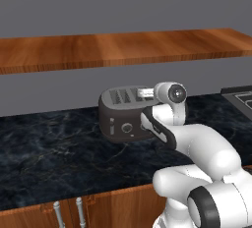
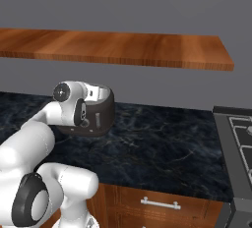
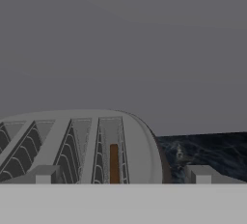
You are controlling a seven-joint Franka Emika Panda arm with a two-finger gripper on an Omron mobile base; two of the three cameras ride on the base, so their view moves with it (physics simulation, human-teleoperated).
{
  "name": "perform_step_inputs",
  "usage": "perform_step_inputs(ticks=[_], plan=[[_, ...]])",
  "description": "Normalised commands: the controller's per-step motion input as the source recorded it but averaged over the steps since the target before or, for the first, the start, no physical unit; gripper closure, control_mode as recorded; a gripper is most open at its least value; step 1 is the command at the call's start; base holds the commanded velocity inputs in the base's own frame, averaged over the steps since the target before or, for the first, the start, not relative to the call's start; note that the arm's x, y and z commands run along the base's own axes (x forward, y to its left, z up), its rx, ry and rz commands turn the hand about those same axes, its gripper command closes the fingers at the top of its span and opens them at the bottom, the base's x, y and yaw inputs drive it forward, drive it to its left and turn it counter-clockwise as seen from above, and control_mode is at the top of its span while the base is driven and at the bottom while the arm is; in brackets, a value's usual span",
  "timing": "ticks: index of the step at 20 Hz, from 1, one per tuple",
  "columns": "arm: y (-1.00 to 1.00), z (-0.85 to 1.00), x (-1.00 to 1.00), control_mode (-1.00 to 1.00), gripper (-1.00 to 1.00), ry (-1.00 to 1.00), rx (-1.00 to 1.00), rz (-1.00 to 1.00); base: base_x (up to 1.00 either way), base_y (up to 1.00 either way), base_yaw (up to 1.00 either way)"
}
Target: Start the toaster. Once the lever pops up, take the bread to the plate on the dining counter.
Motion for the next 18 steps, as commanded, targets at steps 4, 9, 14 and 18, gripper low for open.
perform_step_inputs(ticks=[4, 9, 14, 18], plan=[[0.00, 0.00, 0.00, -1.00, -1.00, 0.00, 0.00, 0.00, 0.00, 0.00, 0.00], [0.00, 0.00, 0.00, -1.00, -1.00, 0.00, 0.00, 0.00, 0.00, 0.00, 0.00], [0.00, 0.00, 0.00, -1.00, -1.00, 0.00, 0.00, 0.00, 0.00, 0.00, 0.00], [0.00, 0.00, 0.00, -1.00, -1.00, 0.00, 0.00, 0.00, 0.00, 0.00, 0.00]])
